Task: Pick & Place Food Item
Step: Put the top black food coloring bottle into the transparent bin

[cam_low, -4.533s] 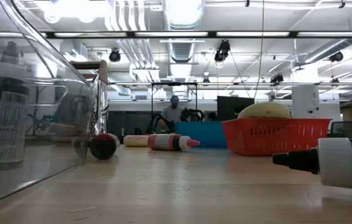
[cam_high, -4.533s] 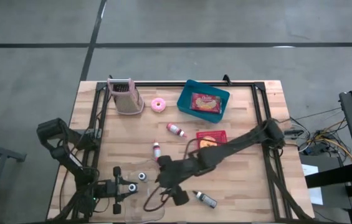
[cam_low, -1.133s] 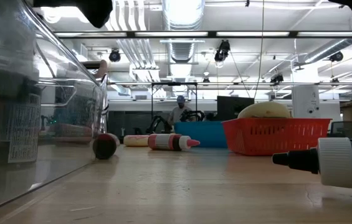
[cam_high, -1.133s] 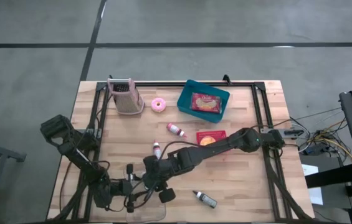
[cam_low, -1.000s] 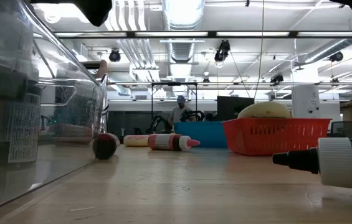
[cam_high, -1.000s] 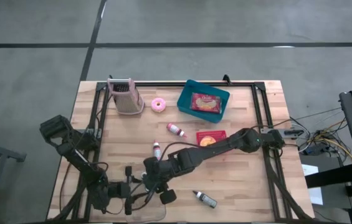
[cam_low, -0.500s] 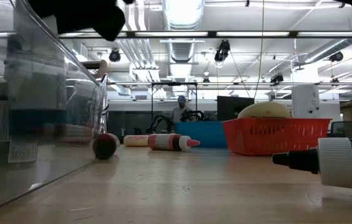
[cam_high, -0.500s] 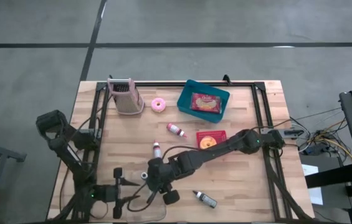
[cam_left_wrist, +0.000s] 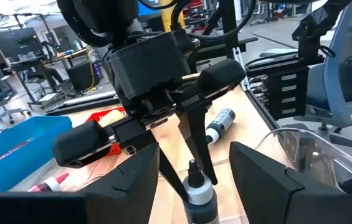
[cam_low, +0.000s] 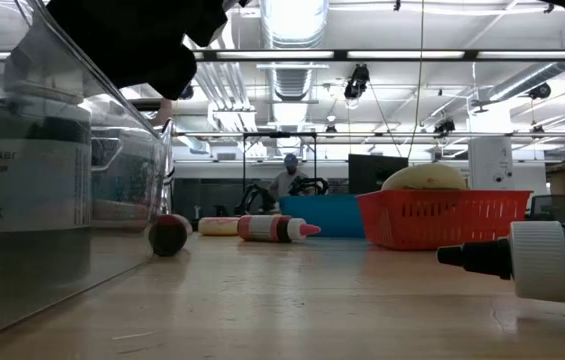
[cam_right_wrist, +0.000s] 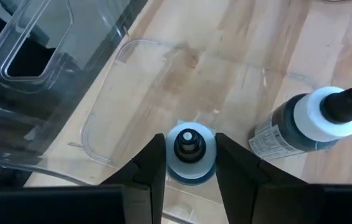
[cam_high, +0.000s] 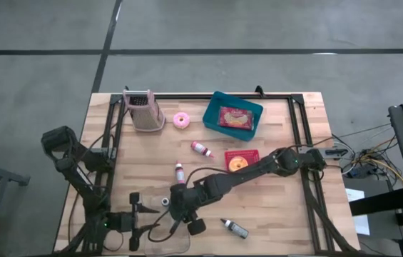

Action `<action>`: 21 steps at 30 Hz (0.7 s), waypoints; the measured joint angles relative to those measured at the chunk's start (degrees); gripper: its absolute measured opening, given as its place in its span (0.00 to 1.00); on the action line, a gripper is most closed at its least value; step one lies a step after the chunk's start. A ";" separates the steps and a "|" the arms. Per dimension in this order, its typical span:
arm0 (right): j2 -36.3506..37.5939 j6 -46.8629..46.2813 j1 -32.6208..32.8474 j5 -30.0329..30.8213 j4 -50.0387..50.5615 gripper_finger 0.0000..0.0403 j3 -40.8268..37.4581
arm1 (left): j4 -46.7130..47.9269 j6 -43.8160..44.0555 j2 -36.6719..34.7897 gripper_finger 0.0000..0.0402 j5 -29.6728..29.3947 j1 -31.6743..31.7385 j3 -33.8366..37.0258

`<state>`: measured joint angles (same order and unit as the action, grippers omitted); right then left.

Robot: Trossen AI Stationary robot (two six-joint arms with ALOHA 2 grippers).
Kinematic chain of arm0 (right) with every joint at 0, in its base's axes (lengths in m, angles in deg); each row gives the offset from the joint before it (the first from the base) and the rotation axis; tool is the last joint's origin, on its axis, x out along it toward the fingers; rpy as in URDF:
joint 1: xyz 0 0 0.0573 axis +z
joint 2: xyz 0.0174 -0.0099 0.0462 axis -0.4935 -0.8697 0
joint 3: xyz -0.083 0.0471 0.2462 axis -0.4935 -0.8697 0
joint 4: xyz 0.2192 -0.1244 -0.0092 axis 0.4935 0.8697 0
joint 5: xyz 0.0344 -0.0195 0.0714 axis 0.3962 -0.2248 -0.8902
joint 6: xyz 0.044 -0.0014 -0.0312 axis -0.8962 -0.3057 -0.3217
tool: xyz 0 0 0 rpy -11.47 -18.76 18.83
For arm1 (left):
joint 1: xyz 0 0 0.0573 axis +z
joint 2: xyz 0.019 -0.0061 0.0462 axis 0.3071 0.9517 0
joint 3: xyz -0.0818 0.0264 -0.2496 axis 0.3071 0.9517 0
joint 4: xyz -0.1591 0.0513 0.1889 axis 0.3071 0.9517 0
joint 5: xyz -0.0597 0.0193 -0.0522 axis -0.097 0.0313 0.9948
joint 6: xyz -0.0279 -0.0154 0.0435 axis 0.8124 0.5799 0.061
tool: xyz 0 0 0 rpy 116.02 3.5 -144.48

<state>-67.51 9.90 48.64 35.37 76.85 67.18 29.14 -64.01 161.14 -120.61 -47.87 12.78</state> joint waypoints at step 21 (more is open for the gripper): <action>0.02 -1.28 0.11 2.78 0.63 0.70 1.40 | 0.01 0.44 -0.21 0.49 -0.24 -0.02 0.33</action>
<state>-67.50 8.62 48.75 38.15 77.48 68.58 29.15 -63.57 160.93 -120.85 -47.90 13.11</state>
